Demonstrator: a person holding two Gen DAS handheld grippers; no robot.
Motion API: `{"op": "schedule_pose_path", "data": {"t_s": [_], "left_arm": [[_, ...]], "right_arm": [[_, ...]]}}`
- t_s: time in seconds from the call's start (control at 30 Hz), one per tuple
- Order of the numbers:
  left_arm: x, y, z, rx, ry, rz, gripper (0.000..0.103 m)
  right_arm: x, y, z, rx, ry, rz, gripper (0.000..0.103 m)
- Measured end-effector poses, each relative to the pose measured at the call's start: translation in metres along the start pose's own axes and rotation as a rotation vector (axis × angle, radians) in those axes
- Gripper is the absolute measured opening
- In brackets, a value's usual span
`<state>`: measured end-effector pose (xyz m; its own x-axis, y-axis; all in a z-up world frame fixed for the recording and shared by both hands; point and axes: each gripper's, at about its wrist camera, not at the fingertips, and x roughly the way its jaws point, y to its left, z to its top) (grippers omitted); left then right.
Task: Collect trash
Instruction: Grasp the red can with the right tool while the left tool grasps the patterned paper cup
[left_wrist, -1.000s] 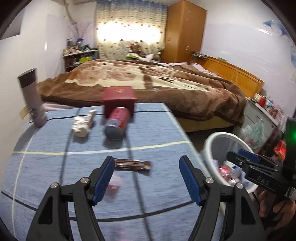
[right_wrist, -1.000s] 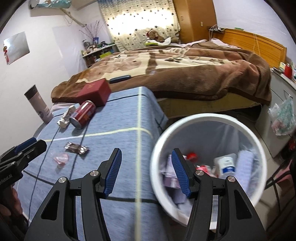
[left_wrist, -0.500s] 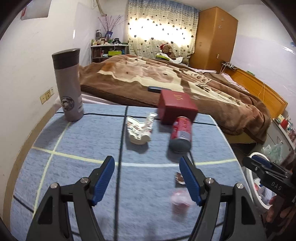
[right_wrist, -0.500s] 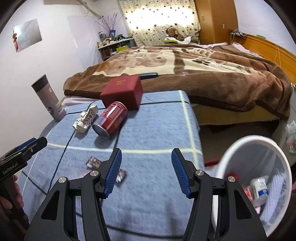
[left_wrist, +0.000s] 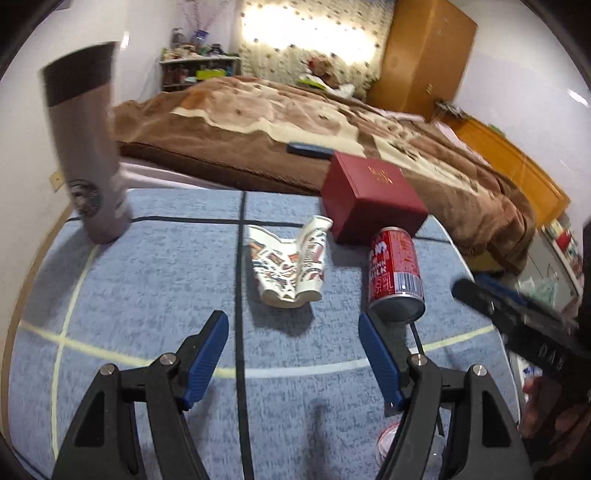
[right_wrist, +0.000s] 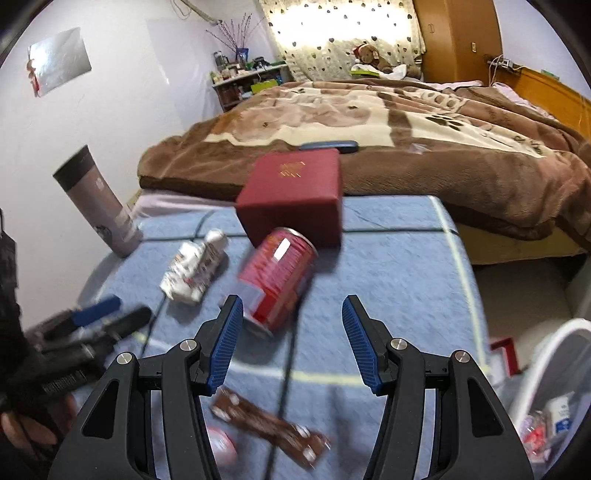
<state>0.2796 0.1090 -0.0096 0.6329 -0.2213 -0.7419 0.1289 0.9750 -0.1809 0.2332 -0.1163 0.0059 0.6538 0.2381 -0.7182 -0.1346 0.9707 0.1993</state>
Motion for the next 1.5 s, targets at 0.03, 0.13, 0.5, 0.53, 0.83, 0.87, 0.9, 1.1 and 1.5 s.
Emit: {"op": "schedule_pose_path", "data": {"t_s": [0.03, 0.13, 0.5, 0.53, 0.83, 0.87, 0.9, 1.1, 1.5], "left_arm": [[0.003, 0.000, 0.001, 0.007, 0.004, 0.000, 0.075], [0.016, 0.007, 0.008, -0.024, 0.029, -0.027, 0.075], [0.051, 0.019, 0.019, -0.040, 0.093, -0.039, 0.075], [0.054, 0.019, 0.020, -0.041, 0.094, -0.033, 0.075], [0.064, 0.019, 0.024, -0.045, 0.095, -0.021, 0.075], [0.064, 0.019, 0.025, -0.042, 0.090, -0.025, 0.075], [0.066, 0.020, 0.027, -0.045, 0.087, -0.024, 0.075], [0.072, 0.023, 0.029, -0.068, 0.091, -0.015, 0.075], [0.072, 0.021, 0.028, -0.067, 0.066, -0.032, 0.055]], "right_arm": [[0.003, 0.003, 0.002, 0.000, 0.001, 0.004, 0.058], [0.013, 0.007, 0.012, 0.014, 0.009, 0.007, 0.058], [0.047, 0.004, 0.021, 0.052, 0.104, -0.008, 0.059], [0.049, 0.003, 0.022, 0.049, 0.108, -0.020, 0.059], [0.062, 0.007, 0.021, 0.005, 0.148, -0.054, 0.064], [0.063, 0.006, 0.020, -0.002, 0.149, -0.057, 0.064], [0.063, 0.008, 0.018, -0.014, 0.164, -0.062, 0.064], [0.065, 0.011, 0.008, -0.095, 0.187, -0.137, 0.064], [0.061, 0.008, 0.005, -0.094, 0.151, -0.094, 0.054]]}}
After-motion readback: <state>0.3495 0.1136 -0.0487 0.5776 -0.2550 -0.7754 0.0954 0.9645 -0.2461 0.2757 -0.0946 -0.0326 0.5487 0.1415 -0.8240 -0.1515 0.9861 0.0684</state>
